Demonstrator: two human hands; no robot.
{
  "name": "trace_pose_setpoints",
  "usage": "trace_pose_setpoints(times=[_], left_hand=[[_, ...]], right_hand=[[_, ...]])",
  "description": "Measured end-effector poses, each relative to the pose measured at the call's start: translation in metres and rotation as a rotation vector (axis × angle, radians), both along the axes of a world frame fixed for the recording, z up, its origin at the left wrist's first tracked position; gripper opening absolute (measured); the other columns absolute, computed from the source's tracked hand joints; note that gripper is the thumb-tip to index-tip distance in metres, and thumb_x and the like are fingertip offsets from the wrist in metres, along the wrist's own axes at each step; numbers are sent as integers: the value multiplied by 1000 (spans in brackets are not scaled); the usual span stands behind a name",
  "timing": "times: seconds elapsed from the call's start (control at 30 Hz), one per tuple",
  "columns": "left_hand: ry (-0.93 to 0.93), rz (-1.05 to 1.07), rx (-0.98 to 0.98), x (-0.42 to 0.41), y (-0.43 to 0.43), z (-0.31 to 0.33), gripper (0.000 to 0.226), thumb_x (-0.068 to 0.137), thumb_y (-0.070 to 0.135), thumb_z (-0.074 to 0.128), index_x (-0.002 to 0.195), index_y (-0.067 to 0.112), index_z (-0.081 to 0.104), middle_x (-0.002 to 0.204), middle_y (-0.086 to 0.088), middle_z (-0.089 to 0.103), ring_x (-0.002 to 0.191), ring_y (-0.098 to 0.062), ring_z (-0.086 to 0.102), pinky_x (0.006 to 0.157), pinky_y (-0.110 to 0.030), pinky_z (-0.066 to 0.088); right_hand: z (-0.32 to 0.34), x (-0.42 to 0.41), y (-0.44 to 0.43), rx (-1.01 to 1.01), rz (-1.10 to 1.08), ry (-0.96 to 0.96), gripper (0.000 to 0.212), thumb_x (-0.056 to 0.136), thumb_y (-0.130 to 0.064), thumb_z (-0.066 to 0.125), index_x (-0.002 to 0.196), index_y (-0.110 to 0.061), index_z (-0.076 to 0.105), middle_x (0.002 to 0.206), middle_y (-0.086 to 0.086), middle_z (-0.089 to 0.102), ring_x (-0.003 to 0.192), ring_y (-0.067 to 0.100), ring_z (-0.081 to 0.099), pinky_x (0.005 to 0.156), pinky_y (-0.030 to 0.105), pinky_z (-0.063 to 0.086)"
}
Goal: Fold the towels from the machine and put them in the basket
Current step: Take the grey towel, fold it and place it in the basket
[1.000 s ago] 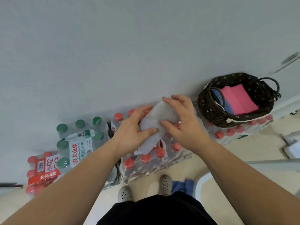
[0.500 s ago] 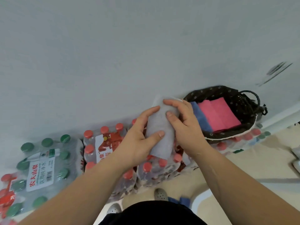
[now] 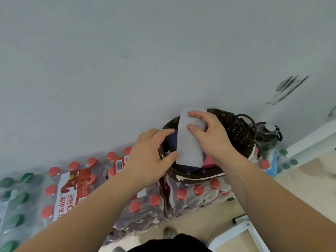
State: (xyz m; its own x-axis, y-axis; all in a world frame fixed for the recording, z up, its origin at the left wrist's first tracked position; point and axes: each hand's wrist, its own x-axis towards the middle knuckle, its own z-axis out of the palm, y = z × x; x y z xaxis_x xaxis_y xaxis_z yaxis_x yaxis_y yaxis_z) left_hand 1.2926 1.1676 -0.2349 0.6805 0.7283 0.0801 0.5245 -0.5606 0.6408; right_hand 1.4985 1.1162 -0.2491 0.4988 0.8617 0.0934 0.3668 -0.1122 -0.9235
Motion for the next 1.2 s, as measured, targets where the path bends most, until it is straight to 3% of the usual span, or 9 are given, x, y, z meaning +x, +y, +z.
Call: trace_pose_setpoints(times=[0.23,0.37,0.5,0.73,0.83,0.93,1.03,1.13,1.2], left_hand=[[132,54,65,3,2,-13,57,84,54,57,137,33,52,136,8,47,126,-17,44,109,-36,38],[161,71,80,4,3,-13,58,83,55,56,136,32,53,136,8,47,125,-18,45,107,-37,40],[237,67,113,8,8,-11,63,83,64,43,138,34,52,144,7,45,131,-20,42,108,-43,41],[370,-4,158,30,12,-10,71,80,69,32,140,36,52,155,7,39,140,-22,34,114,-46,33],[523,-23,210,40,10,-11,69,85,71,42,147,40,40,162,9,26,149,-23,18,120,-49,17],[697,-59,233,54,11,-12,85,82,79,45,154,37,27,166,10,12,154,-26,0,120,-61,2],[840,-70,258,66,15,-10,97,76,84,45,156,33,24,166,9,16,154,-29,-3,114,-70,-4],[959,-106,297,77,16,-5,102,74,85,45,156,27,28,165,4,20,154,-30,-5,110,-74,-8],[1000,-130,312,84,18,-2,103,73,86,44,155,25,32,164,3,24,154,-30,-4,109,-74,-9]], right_hand=[[-30,13,16,-111,182,176,26,90,-25,70,112,-38,69,126,-4,60,116,11,58,103,41,49],[-39,3,32,-113,287,0,29,91,-24,69,120,-30,65,129,-1,56,118,5,52,105,19,39],[-49,5,32,-135,341,-61,30,93,-20,68,121,-29,64,126,-2,52,113,-2,49,95,0,30],[-52,28,36,-146,461,-122,29,91,-25,70,118,-36,65,122,-6,51,115,0,51,94,3,34],[-57,28,37,-141,503,-197,33,90,-26,71,121,-34,64,121,-5,50,114,0,51,97,5,34],[-63,28,34,-129,527,-268,37,90,-25,71,126,-28,64,119,-4,47,108,-4,48,96,5,32],[-61,27,30,-161,503,-372,42,92,-30,68,133,-30,59,134,1,41,117,9,46,106,22,37],[-50,31,20,-221,515,-728,56,94,-50,54,147,-40,39,162,4,15,145,28,24,116,43,25],[-43,40,14,-253,675,-854,71,94,-59,45,157,-39,18,167,-6,-7,153,22,-5,119,43,9]])
